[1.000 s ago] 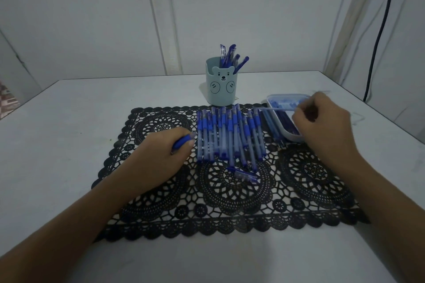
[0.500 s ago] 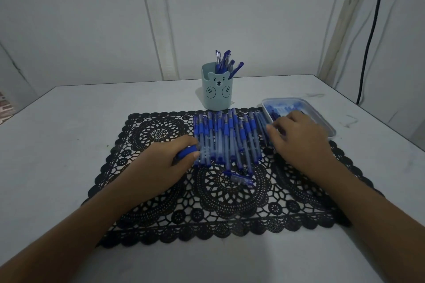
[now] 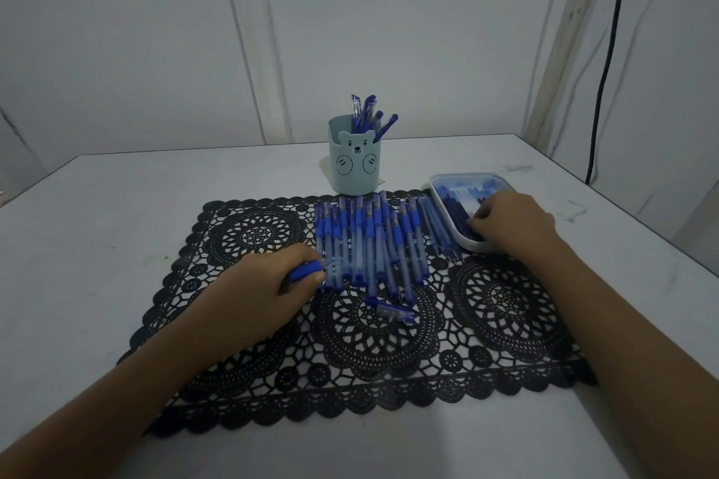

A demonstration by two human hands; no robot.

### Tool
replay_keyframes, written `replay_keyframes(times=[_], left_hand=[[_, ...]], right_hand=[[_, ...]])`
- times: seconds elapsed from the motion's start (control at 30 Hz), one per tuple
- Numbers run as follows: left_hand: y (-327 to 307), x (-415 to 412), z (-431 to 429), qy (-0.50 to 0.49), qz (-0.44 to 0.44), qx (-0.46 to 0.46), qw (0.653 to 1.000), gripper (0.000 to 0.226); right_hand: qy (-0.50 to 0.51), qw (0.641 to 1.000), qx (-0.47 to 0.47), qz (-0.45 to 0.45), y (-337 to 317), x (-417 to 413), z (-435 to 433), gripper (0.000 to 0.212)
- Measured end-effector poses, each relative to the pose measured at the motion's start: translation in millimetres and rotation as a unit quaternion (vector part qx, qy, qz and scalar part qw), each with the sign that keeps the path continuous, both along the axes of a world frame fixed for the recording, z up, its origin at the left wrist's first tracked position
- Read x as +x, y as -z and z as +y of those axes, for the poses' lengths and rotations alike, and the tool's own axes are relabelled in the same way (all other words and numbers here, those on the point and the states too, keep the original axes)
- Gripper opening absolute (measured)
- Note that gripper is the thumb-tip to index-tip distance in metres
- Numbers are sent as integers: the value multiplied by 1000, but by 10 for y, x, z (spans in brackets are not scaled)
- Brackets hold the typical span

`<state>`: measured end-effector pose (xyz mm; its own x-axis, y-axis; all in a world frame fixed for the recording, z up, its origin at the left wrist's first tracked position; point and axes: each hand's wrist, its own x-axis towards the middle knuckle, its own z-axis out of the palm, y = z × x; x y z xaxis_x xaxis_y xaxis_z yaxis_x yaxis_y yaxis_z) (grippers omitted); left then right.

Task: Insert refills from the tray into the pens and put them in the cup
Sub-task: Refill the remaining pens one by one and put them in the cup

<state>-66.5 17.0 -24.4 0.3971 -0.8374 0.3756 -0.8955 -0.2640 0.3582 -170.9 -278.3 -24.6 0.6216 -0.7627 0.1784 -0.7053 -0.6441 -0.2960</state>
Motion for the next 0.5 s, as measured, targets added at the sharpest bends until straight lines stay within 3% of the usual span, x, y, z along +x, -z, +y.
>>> replay_keyframes(times=[0.17, 0.33, 0.5], left_hand=[[5, -1, 0, 5, -1, -5, 1000, 9], [23, 18, 1, 1, -11, -3, 1000, 4], [6, 14, 1, -4, -12, 2, 1000, 6]], right_hand=[[14, 1000, 14, 2, 1, -16, -29, 10], [17, 999, 22, 18, -6, -24, -16, 24], [46, 998, -23, -27, 5, -48, 34, 18]])
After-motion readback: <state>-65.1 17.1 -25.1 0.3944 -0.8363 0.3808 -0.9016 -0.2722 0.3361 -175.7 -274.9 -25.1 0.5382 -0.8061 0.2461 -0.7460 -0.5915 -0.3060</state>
